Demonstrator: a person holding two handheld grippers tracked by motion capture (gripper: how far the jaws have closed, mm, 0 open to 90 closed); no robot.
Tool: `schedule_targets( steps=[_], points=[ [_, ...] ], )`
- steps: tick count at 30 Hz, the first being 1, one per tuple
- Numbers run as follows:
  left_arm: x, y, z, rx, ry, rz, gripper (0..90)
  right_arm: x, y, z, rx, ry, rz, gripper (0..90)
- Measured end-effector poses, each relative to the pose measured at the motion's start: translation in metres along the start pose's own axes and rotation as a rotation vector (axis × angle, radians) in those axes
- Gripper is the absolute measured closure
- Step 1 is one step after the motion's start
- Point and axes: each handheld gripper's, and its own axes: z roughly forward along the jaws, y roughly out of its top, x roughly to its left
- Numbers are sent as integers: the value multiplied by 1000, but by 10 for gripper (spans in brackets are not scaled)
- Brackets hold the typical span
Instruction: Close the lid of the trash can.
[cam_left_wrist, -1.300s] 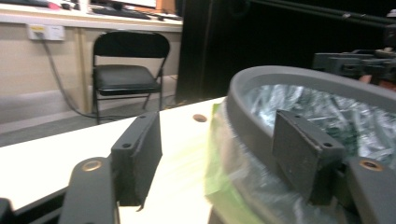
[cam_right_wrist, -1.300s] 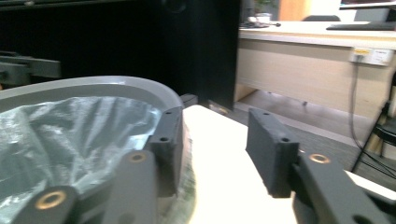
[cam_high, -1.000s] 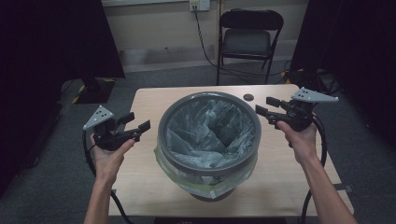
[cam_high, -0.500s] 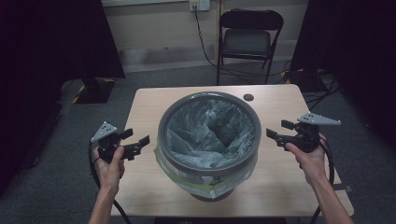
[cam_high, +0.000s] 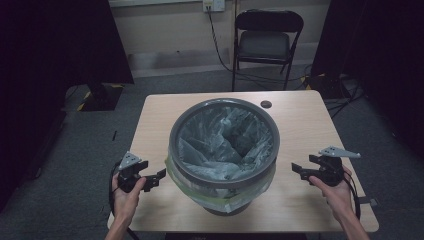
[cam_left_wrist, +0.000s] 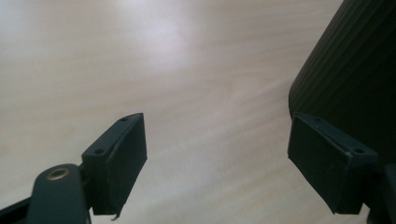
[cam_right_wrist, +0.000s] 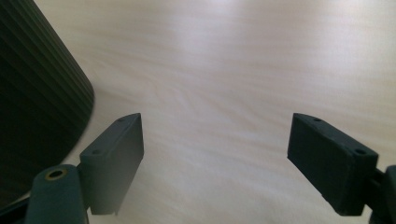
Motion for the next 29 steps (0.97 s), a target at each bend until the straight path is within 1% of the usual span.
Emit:
schedule_targets(
  steps=[1, 3, 5, 6, 7, 8, 9, 11, 12, 13, 14, 15, 16, 17, 18, 19, 20, 21, 22, 23, 24, 25, 26, 27, 29],
  points=[
    [0, -4, 1, 10, 12, 0, 193, -1, -4, 1, 16, -11, -1, 179],
    [2, -8, 4, 33, 12, -27, 193, -5, -12, 5, 44, -25, 8, 190],
    [3, -12, 8, 46, 27, -32, 187, -10, -19, 9, 64, -40, 15, 199],
    [2, -13, 10, 56, 30, -27, 187, -11, -21, 11, 82, -54, 10, 199],
    [2, -14, 13, 76, 35, -11, 187, -13, -23, 13, 93, -65, 9, 198],
    [2, -15, 16, 85, 39, -11, 186, -14, -25, 15, 104, -70, 9, 196],
    [1, -16, 18, 84, 29, -26, 186, -15, -26, 16, 112, -82, 3, 194],
    [0, -18, 21, 104, 28, -15, 187, -15, -27, 18, 122, -96, -5, 188],
    [-2, -18, 23, 110, 17, -14, 189, -16, -28, 20, 131, -105, -9, 183],
    [-3, -19, 25, 129, 3, -3, 190, -16, -29, 22, 144, -120, -18, 180],
    [-5, -19, 26, 145, 3, 15, 189, -16, -30, 24, 159, -133, -22, 176],
    [-6, -19, 28, 155, 12, 37, 183, -15, -31, 24, 159, -145, -34, 176],
    [-7, -19, 29, 162, 9, 38, 181, -14, -31, 25, 159, -152, -41, 172],
    [-6, -19, 32, 169, 9, 28, 175, -14, -31, 25, 158, -157, -48, 172],
    [-6, -21, 35, 187, 19, 20, 164, -12, -32, 26, 157, -168, -53, 168],
    [-5, -22, 38, 220, 36, 20, 161, -11, -32, 26, 152, -177, -48, 165],
    [-5, -25, 42, 225, 60, 28, 160, -11, -33, 26, 142, -180, -47, 165],
    [-5, -26, 43, 224, 90, 51, 136, -10, -35, 26, 131, -183, -46, 163],
    [-6, -27, 44, 216, 111, 63, 145, -10, -36, 25, 120, -185, -45, 163],
    [-7, -27, 44, 214, 120, 78, 145, -10, -37, 25, 116, -183, -48, 163],
    [-8, -29, 46, 202, 126, 84, 135, -10, -37, 25, 116, -182, -48, 162],
    [-8, -30, 46, 200, 118, 88, 109, -11, -37, 25, 116, -182, -49, 162],
    [-8, -30, 47, 194, 120, 96, 85, -10, -37, 25, 116, -182, -48, 162],
    [-8, -31, 49, 181, 118, 93, 62, -10, -37, 25, 116, -183, -49, 162],
    [-6, -33, 52, 158, 115, 102, 14, -10, -37, 25, 116, -182, -48, 162]
  ],
)
